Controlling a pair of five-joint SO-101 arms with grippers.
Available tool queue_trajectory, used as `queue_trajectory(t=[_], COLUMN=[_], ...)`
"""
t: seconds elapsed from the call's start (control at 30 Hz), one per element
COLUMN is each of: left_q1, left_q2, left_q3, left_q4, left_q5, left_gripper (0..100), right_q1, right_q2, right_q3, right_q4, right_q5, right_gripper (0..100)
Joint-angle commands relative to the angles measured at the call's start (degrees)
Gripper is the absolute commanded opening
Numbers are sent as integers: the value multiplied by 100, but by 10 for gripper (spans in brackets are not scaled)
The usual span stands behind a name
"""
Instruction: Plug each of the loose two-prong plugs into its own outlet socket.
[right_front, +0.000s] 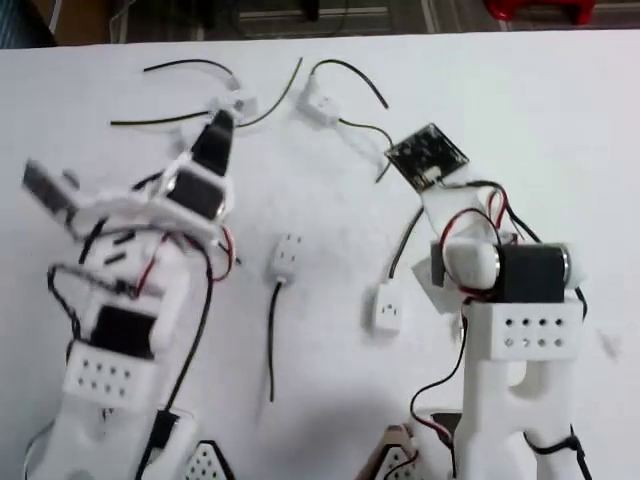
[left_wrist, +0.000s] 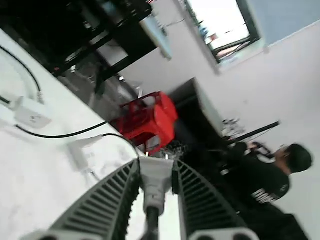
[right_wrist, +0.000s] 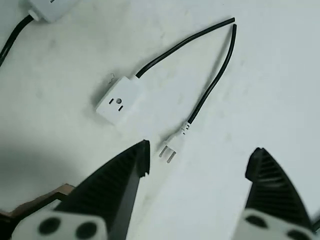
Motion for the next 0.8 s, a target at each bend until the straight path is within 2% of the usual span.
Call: queue_trajectory(t=[0.0,0.1,0.2,0.33,0.43,0.77], left_q1=[4,-4,4,-31,-4,171], left_q2=[576,875,1059,1112,1095,1191], left_q3=[-1090,-1468,-1538,-1530,-1521,-1679], left_q4=[1292,2215,2602,3077,3516,4484], left_q5=[-1169,-2418,-3376,-4009,-4791,-5354], left_gripper=[26,26,26,27,27,24], right_q1=[224,479,778,1051,1218,1525], right_q2=[-215,-224,-224,-224,-224,-215], right_q3=[167,475,897,1635,2215,2831], right_q4=[-48,-242,-523,-910,-1226,-1516], right_q5=[26,18,-26,-26,-26,-35], right_gripper=[308,308,308,308,308,308])
